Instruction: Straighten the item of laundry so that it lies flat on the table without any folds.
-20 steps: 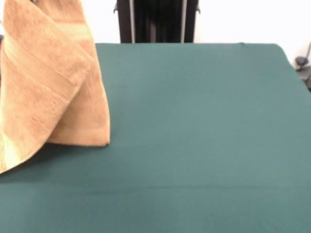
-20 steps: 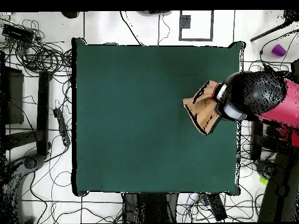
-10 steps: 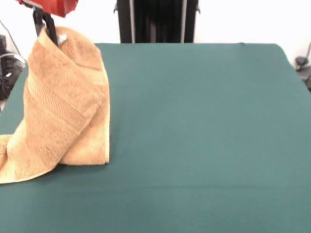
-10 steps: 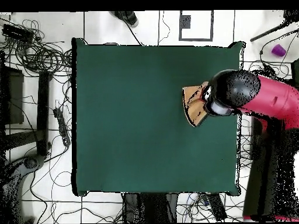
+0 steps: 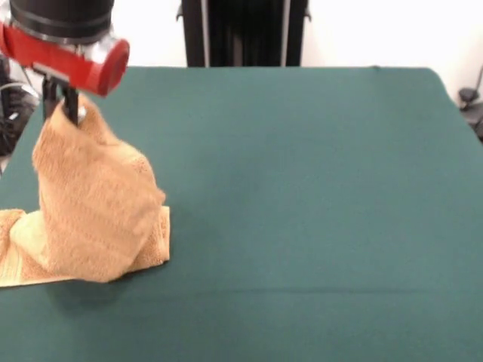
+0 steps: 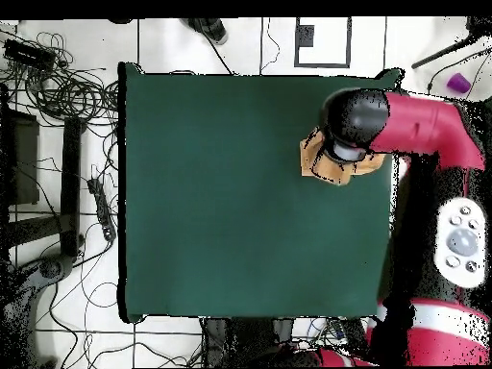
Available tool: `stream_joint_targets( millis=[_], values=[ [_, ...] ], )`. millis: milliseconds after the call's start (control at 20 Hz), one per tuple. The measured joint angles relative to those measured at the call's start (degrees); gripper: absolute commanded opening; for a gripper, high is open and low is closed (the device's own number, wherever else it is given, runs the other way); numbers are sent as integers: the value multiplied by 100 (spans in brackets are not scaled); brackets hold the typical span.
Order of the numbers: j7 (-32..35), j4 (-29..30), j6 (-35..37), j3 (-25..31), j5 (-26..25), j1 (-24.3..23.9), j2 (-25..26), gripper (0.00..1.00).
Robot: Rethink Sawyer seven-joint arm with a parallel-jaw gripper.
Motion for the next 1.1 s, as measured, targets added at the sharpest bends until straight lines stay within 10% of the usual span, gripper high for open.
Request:
stream_joint_targets(
  millis=[600, 1100],
  values=[
    [-942, -3736, 2418, 1458, -1830, 588, 1747, 0],
    [-1053, -4726, 3695, 3740, -4458, 556, 1990, 0]
  ],
)
